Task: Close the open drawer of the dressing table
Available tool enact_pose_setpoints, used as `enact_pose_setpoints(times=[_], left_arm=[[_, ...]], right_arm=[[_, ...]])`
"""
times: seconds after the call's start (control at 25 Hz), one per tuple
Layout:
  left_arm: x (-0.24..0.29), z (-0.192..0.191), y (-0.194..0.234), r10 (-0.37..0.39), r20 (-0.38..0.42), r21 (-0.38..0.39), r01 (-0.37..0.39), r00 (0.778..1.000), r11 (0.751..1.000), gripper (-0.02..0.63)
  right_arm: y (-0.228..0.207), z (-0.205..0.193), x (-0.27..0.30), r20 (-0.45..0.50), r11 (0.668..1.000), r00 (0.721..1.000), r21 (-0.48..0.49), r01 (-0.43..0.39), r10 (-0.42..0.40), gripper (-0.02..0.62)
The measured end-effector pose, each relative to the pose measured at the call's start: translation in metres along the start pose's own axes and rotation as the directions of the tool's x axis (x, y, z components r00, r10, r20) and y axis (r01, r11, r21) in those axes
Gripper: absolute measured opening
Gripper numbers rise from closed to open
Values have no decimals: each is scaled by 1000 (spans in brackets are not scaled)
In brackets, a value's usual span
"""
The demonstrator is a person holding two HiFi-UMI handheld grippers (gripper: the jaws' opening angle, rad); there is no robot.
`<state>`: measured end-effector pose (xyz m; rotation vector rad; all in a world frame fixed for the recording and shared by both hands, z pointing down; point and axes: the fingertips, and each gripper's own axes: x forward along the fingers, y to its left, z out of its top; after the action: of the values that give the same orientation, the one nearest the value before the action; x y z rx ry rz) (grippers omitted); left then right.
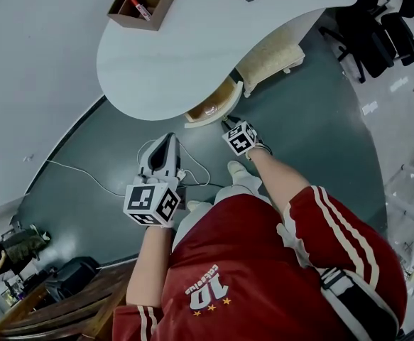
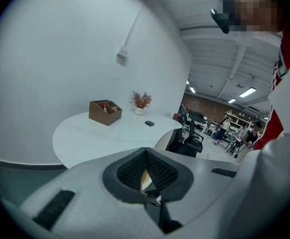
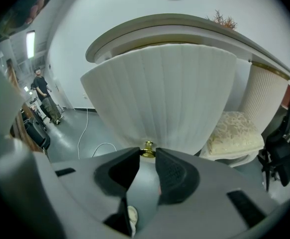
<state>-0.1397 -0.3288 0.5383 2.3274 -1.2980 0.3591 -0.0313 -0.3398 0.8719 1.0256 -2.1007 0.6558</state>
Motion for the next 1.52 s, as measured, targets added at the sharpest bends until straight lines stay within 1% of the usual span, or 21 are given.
enact_pose_setpoints(times=[0.4,0.6,0.76,1.12,1.28,1.36,1.52], left_arm=[[10,4,9,19,-18,50,-18,1000,999,2],[12,2,10,28,-32,65,-26,999,998,2],[17,7,12,40,-21,77,-38,999,996,2],[18,5,19,78,-21,73,-76,997,994,2],[16,-2,25,91,-32,57,-89,995,994,2],[16,-5,27,97,-38,73,-94,995,993,2],[20,-11,34,109,-56,142,-100,992,985,2]], right_arm=[[-7,36,23,75,1000,997,-1,5,-4,106],[-9,44,29,98,1000,995,-16,4,-3,106],[-8,46,31,112,1000,994,-30,-4,7,106],[-13,63,42,139,997,990,-72,-16,26,106],[-14,72,48,151,996,988,-84,-13,26,106],[-15,72,49,153,996,988,-90,-15,28,106],[-16,76,51,159,994,987,-105,-10,26,106]])
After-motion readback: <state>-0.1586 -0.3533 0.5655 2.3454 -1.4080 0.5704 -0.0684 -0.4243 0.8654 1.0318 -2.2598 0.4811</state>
